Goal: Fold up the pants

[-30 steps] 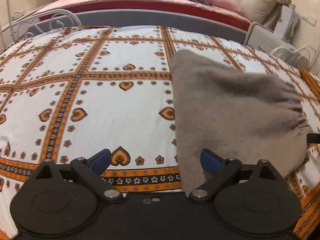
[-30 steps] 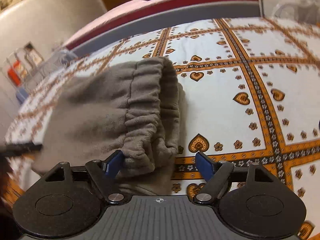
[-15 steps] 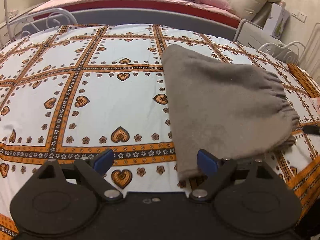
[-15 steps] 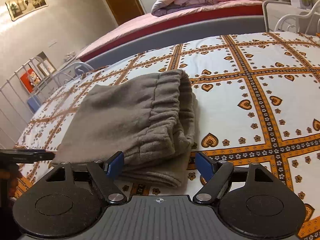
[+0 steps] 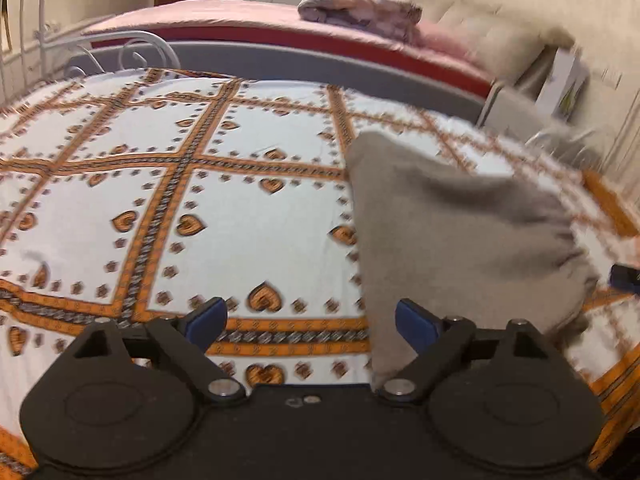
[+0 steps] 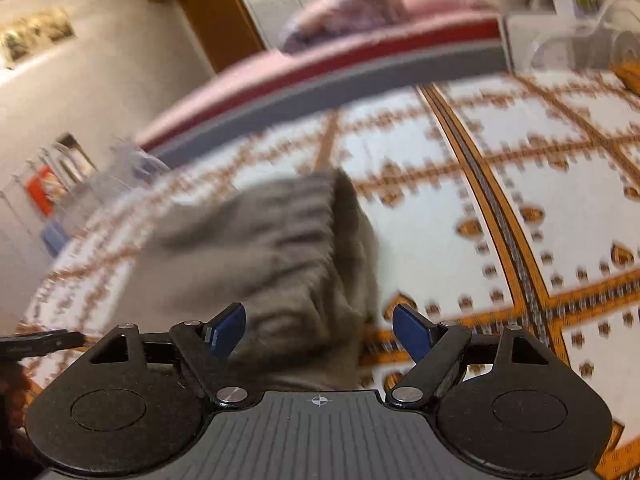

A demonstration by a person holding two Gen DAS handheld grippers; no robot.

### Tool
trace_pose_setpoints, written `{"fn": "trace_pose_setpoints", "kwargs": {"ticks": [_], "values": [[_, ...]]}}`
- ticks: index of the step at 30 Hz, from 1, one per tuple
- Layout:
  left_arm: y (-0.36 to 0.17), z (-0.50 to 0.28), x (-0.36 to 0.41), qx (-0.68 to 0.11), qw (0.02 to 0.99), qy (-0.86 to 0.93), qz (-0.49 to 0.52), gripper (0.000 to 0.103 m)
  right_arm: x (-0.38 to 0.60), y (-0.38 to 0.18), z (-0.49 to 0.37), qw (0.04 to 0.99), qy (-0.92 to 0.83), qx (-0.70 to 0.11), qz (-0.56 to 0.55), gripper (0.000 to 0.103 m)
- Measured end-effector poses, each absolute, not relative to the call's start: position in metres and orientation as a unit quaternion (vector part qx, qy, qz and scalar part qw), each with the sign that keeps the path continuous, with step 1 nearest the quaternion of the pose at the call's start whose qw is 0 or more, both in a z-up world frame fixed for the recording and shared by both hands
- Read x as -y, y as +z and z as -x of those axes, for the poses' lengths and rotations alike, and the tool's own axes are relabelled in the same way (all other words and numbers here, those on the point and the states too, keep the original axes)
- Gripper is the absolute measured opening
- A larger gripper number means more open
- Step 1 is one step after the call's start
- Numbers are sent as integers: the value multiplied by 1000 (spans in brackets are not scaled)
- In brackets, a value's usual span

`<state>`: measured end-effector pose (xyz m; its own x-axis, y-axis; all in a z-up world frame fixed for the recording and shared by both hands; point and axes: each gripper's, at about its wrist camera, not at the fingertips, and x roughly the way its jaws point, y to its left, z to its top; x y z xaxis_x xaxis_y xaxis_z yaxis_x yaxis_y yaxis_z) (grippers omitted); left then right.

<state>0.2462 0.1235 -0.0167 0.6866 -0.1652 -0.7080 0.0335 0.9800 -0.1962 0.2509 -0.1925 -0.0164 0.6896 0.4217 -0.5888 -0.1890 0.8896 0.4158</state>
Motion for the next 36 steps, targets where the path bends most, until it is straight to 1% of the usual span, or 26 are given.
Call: {"fn": "trace_pose_setpoints", "kwargs": {"ticks": [3, 6, 11, 12, 13, 14, 18, 21, 22, 25, 26, 28, 30, 33, 36], "values": [[-12, -254, -122, -375, 921, -56, 93, 84, 199, -12, -249, 909, 162, -337, -183, 81], [-11, -269, -114, -368, 923, -65, 90, 84, 191, 1, -254, 927, 160, -306, -145, 81], [-20, -291, -98, -373, 921, -86, 78, 84, 185, 1, -279, 921, 164, -314, -159, 80], [-22, -295, -94, -373, 921, -92, 69, 84, 183, 0, -283, 922, 164, -315, -155, 78], [-24, -300, -91, -371, 922, -94, 64, 84, 178, -1, -287, 924, 163, -313, -148, 69], [-25, -306, -89, -371, 922, -95, 63, 84, 175, -1, -290, 927, 165, -309, -137, 66], [-29, -330, -88, -367, 921, -94, 86, 84, 155, 0, -304, 939, 170, -287, -86, 65], [-29, -348, -87, -357, 924, -91, 101, 84, 147, -5, -319, 930, 205, -289, -96, 62], [-30, -355, -86, -355, 925, -85, 103, 84, 141, -4, -324, 928, 217, -290, -93, 60], [-34, -377, -84, -365, 921, -78, 107, 84, 123, -6, -341, 924, 220, -304, -71, 59], [-37, -384, -82, -373, 919, -79, 105, 84, 118, -9, -347, 923, 217, -313, -62, 59], [-46, -398, -75, -398, 911, -71, 82, 88, 111, -24, -365, 913, 190, -358, -42, 59], [-53, -403, -75, -404, 908, -70, 89, 89, 115, -39, -377, 910, 169, -375, -46, 59], [-47, -398, -80, -400, 908, -78, 99, 85, 124, -39, -378, 912, 172, -364, -71, 59], [-39, -385, -87, -395, 909, -87, 101, 85, 139, -25, -368, 916, 179, -346, -98, 60]]}}
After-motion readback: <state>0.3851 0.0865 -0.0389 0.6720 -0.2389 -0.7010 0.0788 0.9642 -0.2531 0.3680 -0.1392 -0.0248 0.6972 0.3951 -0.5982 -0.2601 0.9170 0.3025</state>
